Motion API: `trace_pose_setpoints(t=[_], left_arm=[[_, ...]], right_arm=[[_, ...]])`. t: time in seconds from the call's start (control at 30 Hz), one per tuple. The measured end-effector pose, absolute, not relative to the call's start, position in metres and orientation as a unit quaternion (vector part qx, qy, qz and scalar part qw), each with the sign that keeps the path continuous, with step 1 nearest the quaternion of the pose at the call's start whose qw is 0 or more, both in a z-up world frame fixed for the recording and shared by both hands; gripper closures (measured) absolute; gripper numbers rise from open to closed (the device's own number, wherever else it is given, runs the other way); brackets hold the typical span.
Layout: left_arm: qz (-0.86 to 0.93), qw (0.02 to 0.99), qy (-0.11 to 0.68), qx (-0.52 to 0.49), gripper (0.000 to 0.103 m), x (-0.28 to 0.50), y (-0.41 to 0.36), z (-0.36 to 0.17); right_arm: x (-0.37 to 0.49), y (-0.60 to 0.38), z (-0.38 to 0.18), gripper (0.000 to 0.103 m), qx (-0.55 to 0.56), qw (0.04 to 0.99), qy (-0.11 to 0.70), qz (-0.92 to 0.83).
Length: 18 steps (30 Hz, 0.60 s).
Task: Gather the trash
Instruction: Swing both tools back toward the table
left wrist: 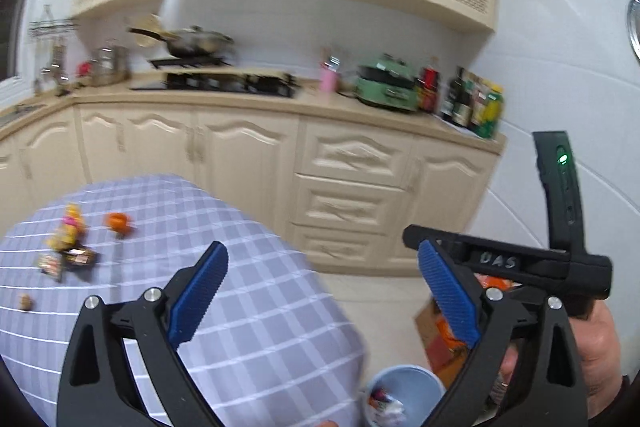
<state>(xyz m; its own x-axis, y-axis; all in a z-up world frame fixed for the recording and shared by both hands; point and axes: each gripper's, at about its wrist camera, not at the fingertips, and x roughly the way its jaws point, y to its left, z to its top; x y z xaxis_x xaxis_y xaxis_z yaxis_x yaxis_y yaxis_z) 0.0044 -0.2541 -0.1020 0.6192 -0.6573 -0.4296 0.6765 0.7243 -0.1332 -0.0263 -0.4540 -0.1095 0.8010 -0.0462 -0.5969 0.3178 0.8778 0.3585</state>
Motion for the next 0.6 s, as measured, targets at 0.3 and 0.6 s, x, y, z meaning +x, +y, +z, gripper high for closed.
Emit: trace_pose_setpoints(t=[0.3,0.6], left_arm=[[-0.259,0.942,0.214,-0.005,0.007,0.050,-0.152,-0.091],[-0.148,0.960,0.238,-0.015,0.007,0.088,-0.048,-0.110]], right_arm=[[0.048,-0.378,-0.085,0.006,0.175,0.936,0.306,-0.019],[0.109,-0.312,-0.101,0.006,0.151,0.927,0.342,0.033]])
